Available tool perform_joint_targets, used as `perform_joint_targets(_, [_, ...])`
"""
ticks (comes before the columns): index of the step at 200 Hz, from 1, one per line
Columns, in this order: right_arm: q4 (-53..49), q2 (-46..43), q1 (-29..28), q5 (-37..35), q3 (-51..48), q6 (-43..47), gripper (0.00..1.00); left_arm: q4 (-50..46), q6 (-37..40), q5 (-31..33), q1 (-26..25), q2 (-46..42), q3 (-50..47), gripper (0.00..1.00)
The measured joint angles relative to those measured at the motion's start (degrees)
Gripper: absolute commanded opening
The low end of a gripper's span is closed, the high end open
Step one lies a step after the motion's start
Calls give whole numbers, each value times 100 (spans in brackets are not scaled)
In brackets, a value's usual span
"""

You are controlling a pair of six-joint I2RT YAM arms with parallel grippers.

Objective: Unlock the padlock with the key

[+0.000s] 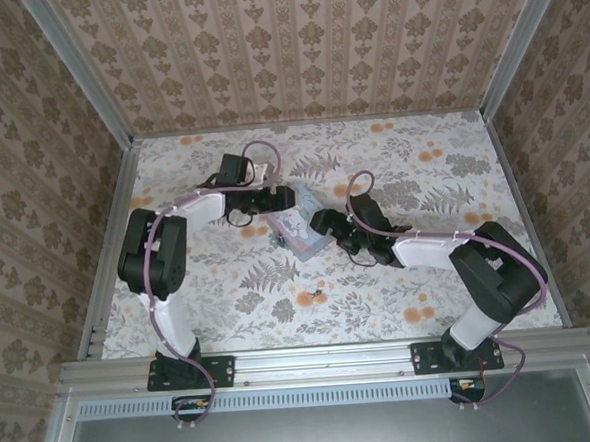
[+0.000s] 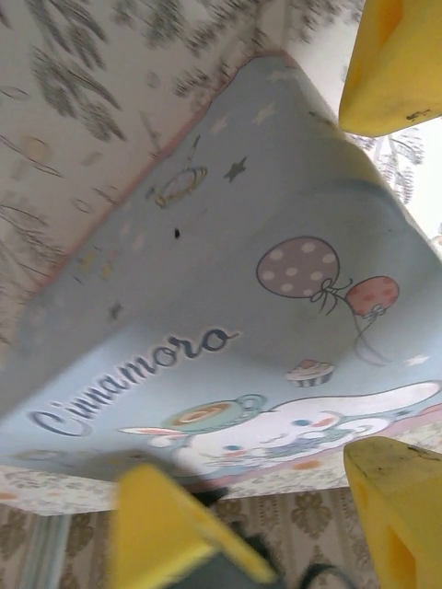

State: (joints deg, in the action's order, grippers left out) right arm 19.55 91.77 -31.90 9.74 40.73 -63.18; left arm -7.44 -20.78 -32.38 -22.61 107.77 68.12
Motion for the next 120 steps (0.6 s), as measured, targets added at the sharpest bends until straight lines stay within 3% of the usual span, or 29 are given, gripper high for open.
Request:
perform_joint_targets(64, [-225, 199, 704, 181, 402, 61, 86, 754, -555, 442, -516, -776, -1106, 91])
perform_joint_targets(120, [-352, 433, 951, 238, 717, 170, 86, 1088, -1032, 1056, -957, -1040, -1482, 92])
